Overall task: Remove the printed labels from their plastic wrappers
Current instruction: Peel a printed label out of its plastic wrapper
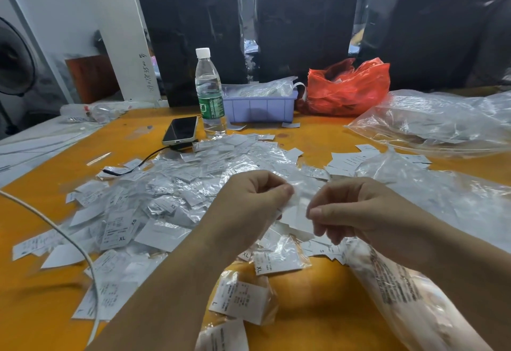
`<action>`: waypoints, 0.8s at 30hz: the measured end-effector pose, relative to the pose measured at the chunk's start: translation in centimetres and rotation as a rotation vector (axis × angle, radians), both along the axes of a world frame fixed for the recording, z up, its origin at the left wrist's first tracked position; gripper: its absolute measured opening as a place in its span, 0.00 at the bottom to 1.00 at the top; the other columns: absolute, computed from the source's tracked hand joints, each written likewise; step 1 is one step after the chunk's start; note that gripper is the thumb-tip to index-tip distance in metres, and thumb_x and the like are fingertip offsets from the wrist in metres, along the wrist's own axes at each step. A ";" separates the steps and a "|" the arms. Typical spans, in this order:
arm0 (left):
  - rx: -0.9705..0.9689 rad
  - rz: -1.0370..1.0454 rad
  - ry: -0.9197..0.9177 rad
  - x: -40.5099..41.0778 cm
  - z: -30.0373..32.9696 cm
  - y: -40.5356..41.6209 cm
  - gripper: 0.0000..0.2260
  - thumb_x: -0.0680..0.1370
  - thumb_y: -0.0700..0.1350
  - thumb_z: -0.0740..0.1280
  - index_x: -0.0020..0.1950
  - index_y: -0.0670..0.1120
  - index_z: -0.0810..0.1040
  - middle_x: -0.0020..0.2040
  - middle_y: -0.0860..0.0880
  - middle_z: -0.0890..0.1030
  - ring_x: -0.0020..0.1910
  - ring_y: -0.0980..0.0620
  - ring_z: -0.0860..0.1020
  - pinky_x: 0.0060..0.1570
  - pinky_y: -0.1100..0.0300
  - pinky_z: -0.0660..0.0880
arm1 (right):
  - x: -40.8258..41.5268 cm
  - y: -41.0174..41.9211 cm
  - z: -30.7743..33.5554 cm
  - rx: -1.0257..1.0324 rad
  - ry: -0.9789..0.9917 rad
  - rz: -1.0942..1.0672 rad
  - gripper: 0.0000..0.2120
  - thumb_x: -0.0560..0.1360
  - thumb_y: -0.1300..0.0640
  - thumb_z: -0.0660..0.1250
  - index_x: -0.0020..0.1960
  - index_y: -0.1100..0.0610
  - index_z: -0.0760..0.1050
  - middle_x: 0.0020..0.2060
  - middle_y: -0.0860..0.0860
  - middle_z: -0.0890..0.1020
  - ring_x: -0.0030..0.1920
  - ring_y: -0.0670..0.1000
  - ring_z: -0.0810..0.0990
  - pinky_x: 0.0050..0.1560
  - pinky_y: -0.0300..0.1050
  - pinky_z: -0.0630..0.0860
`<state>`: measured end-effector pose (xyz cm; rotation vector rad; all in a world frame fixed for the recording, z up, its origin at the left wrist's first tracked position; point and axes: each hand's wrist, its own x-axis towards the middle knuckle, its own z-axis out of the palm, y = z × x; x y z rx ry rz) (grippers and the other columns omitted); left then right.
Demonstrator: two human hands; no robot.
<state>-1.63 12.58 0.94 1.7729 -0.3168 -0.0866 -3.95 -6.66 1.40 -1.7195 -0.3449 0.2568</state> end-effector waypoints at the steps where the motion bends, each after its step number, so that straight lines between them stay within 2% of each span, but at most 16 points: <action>1: -0.002 0.014 0.003 0.0 0.0 0.0 0.04 0.78 0.44 0.69 0.45 0.47 0.83 0.30 0.55 0.80 0.26 0.63 0.75 0.26 0.70 0.70 | 0.0 0.0 0.0 -0.003 0.001 -0.005 0.06 0.65 0.57 0.75 0.39 0.59 0.83 0.33 0.58 0.81 0.33 0.52 0.76 0.33 0.38 0.75; 6: 0.009 0.064 0.009 0.1 -0.2 0.0 0.04 0.80 0.45 0.66 0.50 0.53 0.80 0.34 0.55 0.81 0.27 0.61 0.76 0.27 0.65 0.72 | 0.0 0.2 0.1 0.095 0.027 -0.115 0.07 0.61 0.54 0.75 0.35 0.57 0.83 0.29 0.55 0.78 0.29 0.48 0.75 0.30 0.39 0.73; 9: 0.015 -0.016 0.059 -0.4 -0.3 -0.4 0.07 0.81 0.42 0.64 0.53 0.53 0.78 0.33 0.55 0.78 0.27 0.60 0.73 0.27 0.64 0.71 | 0.0 0.1 0.1 0.204 0.067 -0.212 0.07 0.60 0.56 0.75 0.35 0.58 0.82 0.29 0.55 0.79 0.27 0.49 0.74 0.28 0.39 0.74; 11: 0.041 -0.077 0.080 -0.7 -0.3 -0.7 0.10 0.80 0.39 0.63 0.55 0.53 0.76 0.37 0.52 0.78 0.28 0.61 0.74 0.28 0.66 0.72 | 0.2 0.2 0.1 0.279 0.107 -0.260 0.06 0.61 0.59 0.74 0.36 0.60 0.81 0.31 0.57 0.82 0.27 0.49 0.76 0.27 0.40 0.75; 13: 0.059 -0.112 0.090 -0.7 -0.2 -0.9 0.12 0.79 0.38 0.64 0.57 0.55 0.73 0.45 0.47 0.82 0.35 0.58 0.78 0.34 0.64 0.75 | 0.4 0.1 0.1 0.346 0.149 -0.294 0.08 0.60 0.62 0.74 0.38 0.61 0.80 0.35 0.60 0.84 0.26 0.50 0.78 0.26 0.41 0.77; 15: 0.028 -0.150 0.103 -0.6 -0.2 -0.9 0.14 0.79 0.38 0.66 0.59 0.55 0.71 0.49 0.44 0.83 0.41 0.53 0.80 0.40 0.59 0.78 | 0.6 0.0 0.0 0.413 0.182 -0.293 0.07 0.59 0.63 0.73 0.37 0.60 0.80 0.37 0.61 0.84 0.26 0.51 0.79 0.26 0.42 0.77; 18: 0.019 -0.206 0.085 -0.7 -0.2 -0.9 0.18 0.78 0.39 0.68 0.61 0.55 0.68 0.48 0.45 0.85 0.47 0.48 0.82 0.49 0.52 0.78 | 0.7 -0.1 -0.1 0.467 0.192 -0.265 0.02 0.60 0.62 0.72 0.33 0.57 0.81 0.37 0.59 0.85 0.28 0.51 0.80 0.28 0.42 0.78; 21: 0.025 -0.255 0.074 -0.9 -0.3 -1.1 0.20 0.77 0.39 0.70 0.64 0.55 0.66 0.48 0.45 0.85 0.51 0.45 0.83 0.54 0.50 0.77 | 0.7 -0.1 -0.4 0.414 0.200 -0.232 0.04 0.60 0.58 0.74 0.34 0.57 0.80 0.37 0.56 0.84 0.32 0.50 0.80 0.31 0.43 0.78; 24: 0.000 -0.270 0.086 -0.9 -0.3 -1.1 0.24 0.77 0.38 0.70 0.67 0.54 0.65 0.49 0.43 0.85 0.51 0.43 0.83 0.57 0.47 0.76 | 0.7 0.1 -0.4 0.359 0.210 -0.204 0.07 0.59 0.56 0.76 0.34 0.56 0.80 0.37 0.55 0.83 0.35 0.51 0.80 0.39 0.47 0.76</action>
